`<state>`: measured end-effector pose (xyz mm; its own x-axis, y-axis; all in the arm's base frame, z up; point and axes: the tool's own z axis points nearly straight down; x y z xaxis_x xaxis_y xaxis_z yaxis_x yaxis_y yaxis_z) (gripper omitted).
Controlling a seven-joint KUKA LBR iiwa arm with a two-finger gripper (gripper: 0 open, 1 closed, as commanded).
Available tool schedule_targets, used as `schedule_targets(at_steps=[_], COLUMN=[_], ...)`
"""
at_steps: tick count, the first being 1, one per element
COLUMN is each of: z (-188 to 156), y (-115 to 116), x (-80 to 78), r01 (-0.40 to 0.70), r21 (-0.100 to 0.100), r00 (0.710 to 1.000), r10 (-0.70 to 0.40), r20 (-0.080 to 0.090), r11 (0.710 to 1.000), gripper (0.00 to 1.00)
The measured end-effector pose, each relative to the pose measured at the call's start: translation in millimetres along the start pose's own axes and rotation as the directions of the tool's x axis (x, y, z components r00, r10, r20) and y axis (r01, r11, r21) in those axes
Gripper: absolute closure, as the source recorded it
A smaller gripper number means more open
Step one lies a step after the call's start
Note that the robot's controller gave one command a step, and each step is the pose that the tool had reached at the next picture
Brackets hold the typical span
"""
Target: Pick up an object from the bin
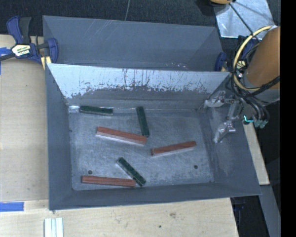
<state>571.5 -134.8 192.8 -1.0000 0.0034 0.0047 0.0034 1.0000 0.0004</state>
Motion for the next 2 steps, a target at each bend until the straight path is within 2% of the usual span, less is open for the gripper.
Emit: schedule_targets(at_steps=[2], z=[-0.1], y=[1.2], x=[-3.2], r01=[0.001], r21=[0.003], r00=[1.000], r10=[-0.001], r20=[0.015], r11=[1.000], gripper=[0.00])
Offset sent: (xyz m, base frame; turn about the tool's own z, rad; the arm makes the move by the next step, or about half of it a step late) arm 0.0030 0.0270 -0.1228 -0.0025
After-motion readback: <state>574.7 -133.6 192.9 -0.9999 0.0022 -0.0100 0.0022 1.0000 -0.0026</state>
